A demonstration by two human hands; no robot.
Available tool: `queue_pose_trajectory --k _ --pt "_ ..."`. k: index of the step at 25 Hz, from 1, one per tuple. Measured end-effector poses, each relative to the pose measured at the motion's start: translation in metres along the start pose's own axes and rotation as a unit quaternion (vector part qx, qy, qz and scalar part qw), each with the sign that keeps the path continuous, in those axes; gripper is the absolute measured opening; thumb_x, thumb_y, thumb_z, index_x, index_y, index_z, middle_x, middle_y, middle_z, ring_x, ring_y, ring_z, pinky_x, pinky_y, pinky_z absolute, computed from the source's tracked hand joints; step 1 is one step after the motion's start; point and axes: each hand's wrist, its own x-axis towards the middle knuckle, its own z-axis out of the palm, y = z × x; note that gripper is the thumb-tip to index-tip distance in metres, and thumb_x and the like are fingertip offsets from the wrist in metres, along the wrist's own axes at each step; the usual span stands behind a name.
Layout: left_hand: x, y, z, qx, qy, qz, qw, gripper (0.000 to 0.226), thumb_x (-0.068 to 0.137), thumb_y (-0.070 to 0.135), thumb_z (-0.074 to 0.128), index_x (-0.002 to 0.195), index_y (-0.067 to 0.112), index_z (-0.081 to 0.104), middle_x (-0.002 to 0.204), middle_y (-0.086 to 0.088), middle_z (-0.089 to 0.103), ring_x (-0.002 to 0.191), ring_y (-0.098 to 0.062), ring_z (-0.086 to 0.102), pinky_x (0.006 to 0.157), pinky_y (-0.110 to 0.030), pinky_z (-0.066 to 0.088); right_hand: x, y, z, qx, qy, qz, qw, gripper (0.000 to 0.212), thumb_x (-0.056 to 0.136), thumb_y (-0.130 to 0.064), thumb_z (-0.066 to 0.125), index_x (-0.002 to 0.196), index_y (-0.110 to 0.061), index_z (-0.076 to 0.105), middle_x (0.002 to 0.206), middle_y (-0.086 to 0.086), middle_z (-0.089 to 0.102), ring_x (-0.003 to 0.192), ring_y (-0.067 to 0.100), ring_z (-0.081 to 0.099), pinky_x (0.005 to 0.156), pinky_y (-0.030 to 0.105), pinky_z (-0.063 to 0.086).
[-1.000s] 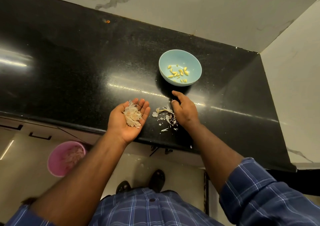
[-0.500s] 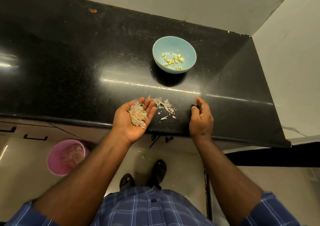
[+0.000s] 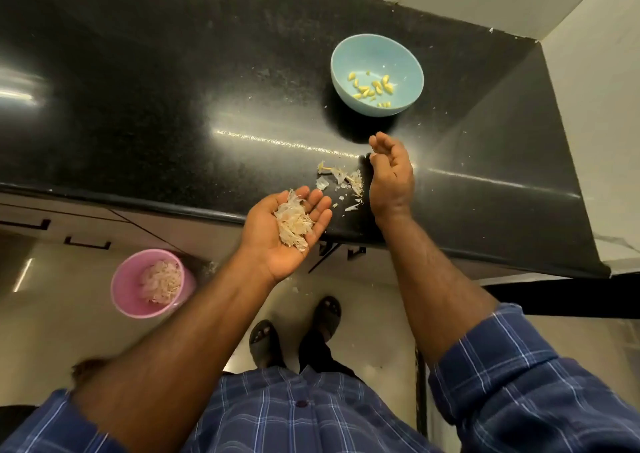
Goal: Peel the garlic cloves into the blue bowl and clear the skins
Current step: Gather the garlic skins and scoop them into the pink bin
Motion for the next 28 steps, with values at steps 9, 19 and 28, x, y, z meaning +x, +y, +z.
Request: queue_pose_trajectory --k 9,19,28 --pt "-0.006 -0.036 -0.030 0.043 0.012 -0.087 0.995 0.033 0.102 0.021 0.043 0.101 0.003 0.070 0.098 -0.015 0.076 0.087 -0.030 0.077 0.084 -0.044 0.061 0.001 0.002 0.009 -0.250 -0.178 -0.237 0.922 0.025 0.090 -0.016 0.066 0.112 -0.012 0.076 0.123 0.003 0.071 0.117 0.017 0.064 0.106 0.038 0.050" --pt "0.031 -0.066 -0.048 0.064 0.041 -0.119 0.990 0.033 0.102 0.017 0.038 0.093 0.004 0.067 0.089 -0.014 0.076 0.087 -0.028 0.074 0.083 -0.039 0.055 -0.003 0.018 -0.020 -0.107 -0.160 -0.203 0.960 0.016 0.088 -0.011 0.067 0.100 -0.009 0.077 0.112 0.005 0.075 0.108 0.014 0.070 0.098 0.036 0.056" --pt "0.048 -0.067 -0.044 0.063 0.012 -0.124 0.990 0.045 0.105 0.027 0.035 0.113 0.000 0.069 0.108 -0.021 0.075 0.100 -0.031 0.072 0.095 -0.039 0.053 -0.003 0.023 -0.016 -0.091 -0.173 -0.107 0.975 0.039 0.087 -0.015 0.052 0.121 -0.016 0.070 0.120 -0.002 0.072 0.114 0.014 0.066 0.102 0.046 0.053"
